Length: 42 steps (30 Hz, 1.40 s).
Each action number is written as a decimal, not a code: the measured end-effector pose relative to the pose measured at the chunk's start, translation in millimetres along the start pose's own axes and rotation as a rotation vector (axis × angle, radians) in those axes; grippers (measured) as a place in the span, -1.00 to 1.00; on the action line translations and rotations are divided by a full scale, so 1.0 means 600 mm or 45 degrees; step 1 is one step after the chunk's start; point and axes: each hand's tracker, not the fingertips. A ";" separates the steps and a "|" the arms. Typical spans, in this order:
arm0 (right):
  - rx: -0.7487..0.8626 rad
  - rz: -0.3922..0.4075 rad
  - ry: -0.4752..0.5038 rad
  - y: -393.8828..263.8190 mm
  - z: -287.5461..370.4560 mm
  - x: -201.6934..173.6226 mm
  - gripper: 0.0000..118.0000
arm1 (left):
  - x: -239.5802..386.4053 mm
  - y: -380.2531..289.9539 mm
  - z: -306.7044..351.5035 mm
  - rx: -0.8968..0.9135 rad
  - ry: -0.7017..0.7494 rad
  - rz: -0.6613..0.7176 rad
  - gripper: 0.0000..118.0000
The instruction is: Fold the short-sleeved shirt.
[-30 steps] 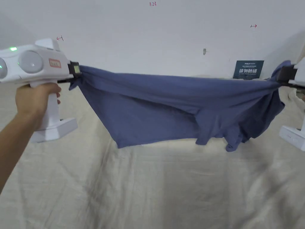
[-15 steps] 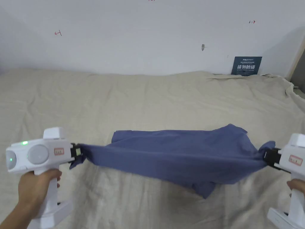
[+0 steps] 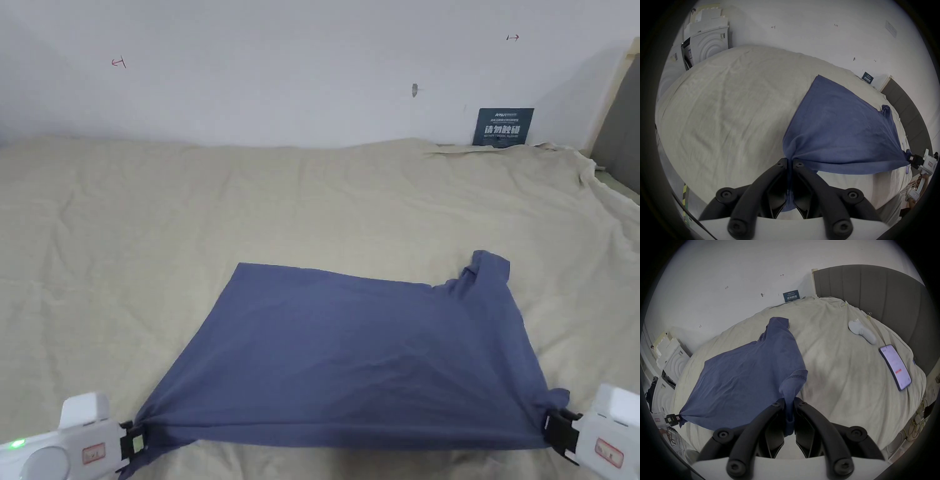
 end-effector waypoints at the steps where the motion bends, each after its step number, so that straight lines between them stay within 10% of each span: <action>1: -0.003 -0.004 0.003 -0.014 0.011 0.001 -0.89 | -0.007 -0.014 0.009 -0.007 -0.001 0.003 -0.94; 22: -0.209 0.189 -0.170 -0.115 0.005 -0.015 -0.84 | 0.005 -0.112 0.016 -0.217 0.179 -0.087 -0.76; 24: -0.211 0.209 -0.176 -0.106 0.018 -0.021 -0.51 | 0.018 -0.106 0.025 -0.222 0.222 -0.159 -0.39; 28: -0.051 0.210 -0.149 -0.073 0.061 -0.034 0.82 | 0.047 -0.080 0.052 -0.130 0.190 -0.211 0.77; 42: 0.504 0.270 0.006 0.079 0.178 -0.096 0.84 | 0.192 0.083 0.172 0.452 0.088 -0.348 0.83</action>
